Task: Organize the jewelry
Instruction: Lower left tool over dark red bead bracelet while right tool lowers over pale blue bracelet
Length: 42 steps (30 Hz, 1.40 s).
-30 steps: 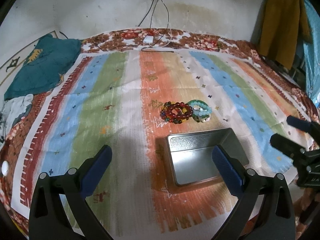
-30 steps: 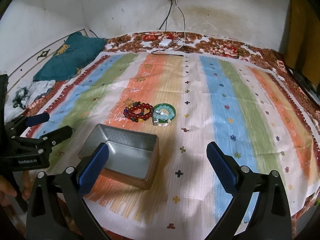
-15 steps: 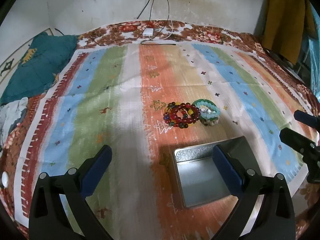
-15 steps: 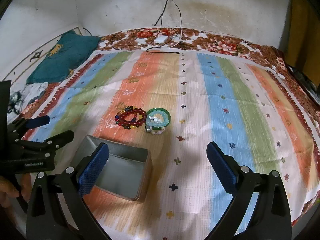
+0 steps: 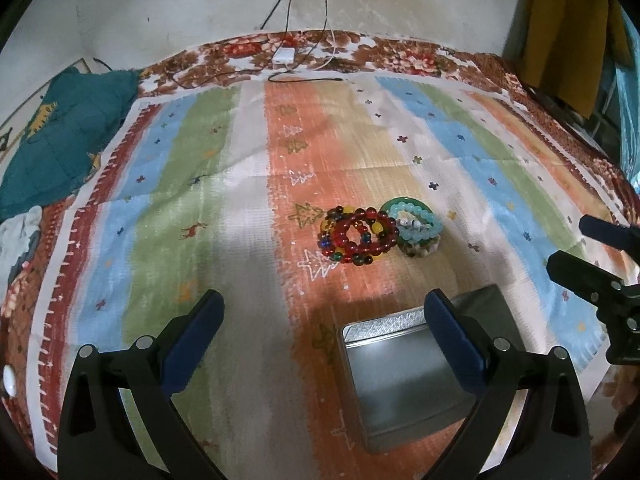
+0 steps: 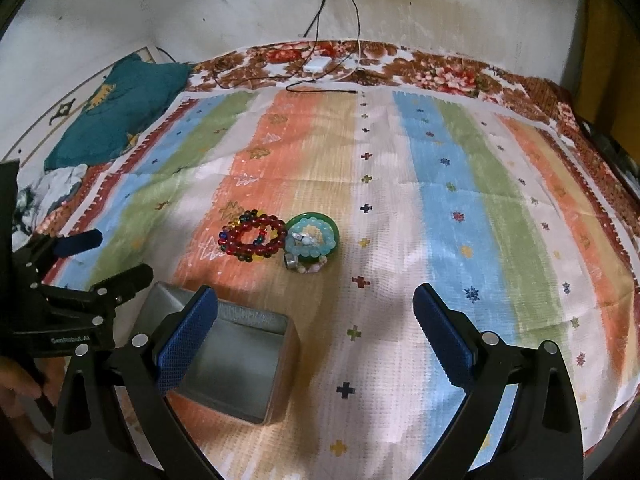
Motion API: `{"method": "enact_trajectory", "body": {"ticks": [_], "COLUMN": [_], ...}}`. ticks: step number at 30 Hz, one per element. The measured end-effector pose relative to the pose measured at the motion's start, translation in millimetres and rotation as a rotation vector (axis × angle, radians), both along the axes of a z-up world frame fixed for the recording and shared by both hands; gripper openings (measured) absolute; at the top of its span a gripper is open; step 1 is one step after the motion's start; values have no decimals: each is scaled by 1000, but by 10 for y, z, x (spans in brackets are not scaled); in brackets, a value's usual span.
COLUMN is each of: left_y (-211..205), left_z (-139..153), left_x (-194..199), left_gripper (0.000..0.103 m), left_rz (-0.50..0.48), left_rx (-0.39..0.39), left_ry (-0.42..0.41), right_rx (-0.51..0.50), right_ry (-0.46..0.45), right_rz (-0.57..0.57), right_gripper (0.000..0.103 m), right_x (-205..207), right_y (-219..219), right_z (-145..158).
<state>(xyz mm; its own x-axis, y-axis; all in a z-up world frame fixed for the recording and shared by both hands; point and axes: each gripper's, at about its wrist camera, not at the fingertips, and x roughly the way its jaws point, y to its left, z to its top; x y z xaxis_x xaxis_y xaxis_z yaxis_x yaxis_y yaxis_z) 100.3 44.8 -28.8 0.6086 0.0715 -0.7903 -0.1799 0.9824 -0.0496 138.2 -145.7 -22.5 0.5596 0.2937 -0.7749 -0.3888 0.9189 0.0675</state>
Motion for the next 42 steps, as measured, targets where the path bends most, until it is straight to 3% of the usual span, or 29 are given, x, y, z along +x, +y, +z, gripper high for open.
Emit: {"method": "enact_trajectory", "body": {"ticks": [22, 29, 37, 42], "left_y": [223, 283, 292, 312], "left_z": [-292, -398, -483, -587], "left_x": [557, 725, 858, 960], "left_gripper": [97, 92, 87, 77], "left_rz": [17, 8, -11, -18], "left_rx": [-115, -189, -216, -248], "left_ry": [93, 133, 164, 214], "right_rx": [-10, -15, -19, -19], "right_ry": [110, 154, 192, 218], "right_rz": [-48, -67, -69, -77], "right_gripper": [99, 99, 99, 88], "right_x": [550, 734, 864, 944], "right_y": [103, 126, 178, 196], "right_z": [-220, -361, -499, -585]}}
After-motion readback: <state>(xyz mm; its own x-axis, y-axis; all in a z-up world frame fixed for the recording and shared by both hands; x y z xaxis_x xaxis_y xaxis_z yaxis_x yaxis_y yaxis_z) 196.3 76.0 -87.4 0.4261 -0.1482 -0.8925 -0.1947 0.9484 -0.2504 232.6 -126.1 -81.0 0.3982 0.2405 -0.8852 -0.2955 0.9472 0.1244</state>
